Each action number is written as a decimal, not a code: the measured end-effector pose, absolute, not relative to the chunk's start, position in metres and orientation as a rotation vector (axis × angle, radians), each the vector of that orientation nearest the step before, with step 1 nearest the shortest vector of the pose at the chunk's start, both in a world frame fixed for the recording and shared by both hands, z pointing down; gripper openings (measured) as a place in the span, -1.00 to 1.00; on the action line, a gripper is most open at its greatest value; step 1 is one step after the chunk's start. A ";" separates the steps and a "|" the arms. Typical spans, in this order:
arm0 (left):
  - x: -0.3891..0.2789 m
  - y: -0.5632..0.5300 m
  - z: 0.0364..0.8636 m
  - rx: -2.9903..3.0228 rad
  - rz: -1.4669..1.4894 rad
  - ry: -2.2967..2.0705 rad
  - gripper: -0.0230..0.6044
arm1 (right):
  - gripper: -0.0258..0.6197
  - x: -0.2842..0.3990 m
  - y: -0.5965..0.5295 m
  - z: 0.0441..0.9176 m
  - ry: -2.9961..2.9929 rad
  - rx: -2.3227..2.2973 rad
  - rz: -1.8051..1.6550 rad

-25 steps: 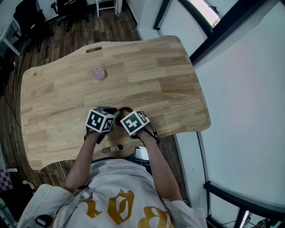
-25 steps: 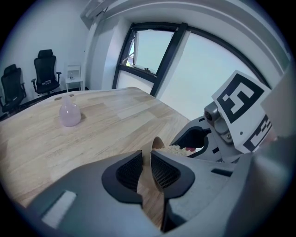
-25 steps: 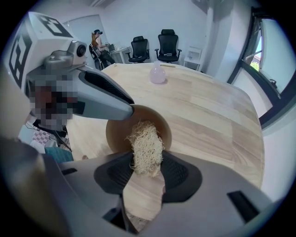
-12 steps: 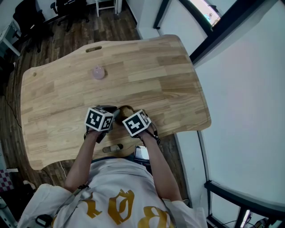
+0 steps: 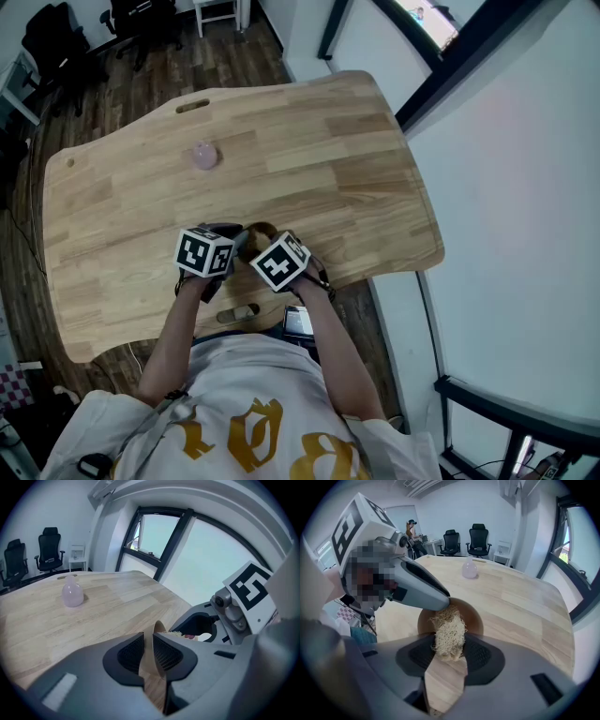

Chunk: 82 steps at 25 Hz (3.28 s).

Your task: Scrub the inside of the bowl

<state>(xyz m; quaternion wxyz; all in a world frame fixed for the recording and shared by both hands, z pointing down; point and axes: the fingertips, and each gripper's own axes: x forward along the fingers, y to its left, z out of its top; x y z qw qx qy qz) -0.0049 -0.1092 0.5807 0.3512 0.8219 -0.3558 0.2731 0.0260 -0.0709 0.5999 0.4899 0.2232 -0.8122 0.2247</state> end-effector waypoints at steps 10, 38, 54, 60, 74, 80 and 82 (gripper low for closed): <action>-0.007 -0.109 0.584 2.108 0.684 -0.920 -0.76 | -0.39 0.017 -0.055 0.604 -1.994 0.414 0.536; -0.008 -0.106 0.586 2.077 0.628 -0.892 -0.76 | -0.39 0.046 -0.064 0.621 -1.791 0.587 0.575; -0.001 -0.108 0.583 2.084 0.558 -0.838 -0.74 | -0.39 0.053 -0.084 0.609 -1.838 0.719 0.515; -0.002 -0.109 0.584 2.069 0.553 -0.843 -0.74 | -0.39 0.047 -0.087 0.601 -1.905 0.740 0.495; -0.006 -0.112 0.583 2.037 0.519 -0.839 -0.74 | -0.39 0.033 -0.094 0.589 -1.993 0.743 0.369; -0.007 -0.111 0.584 2.023 0.509 -0.833 -0.74 | -0.39 0.020 -0.093 0.584 -2.031 0.705 0.340; -0.009 -0.112 0.583 2.016 0.485 -0.839 -0.74 | -0.39 0.018 -0.092 0.583 -2.039 0.696 0.337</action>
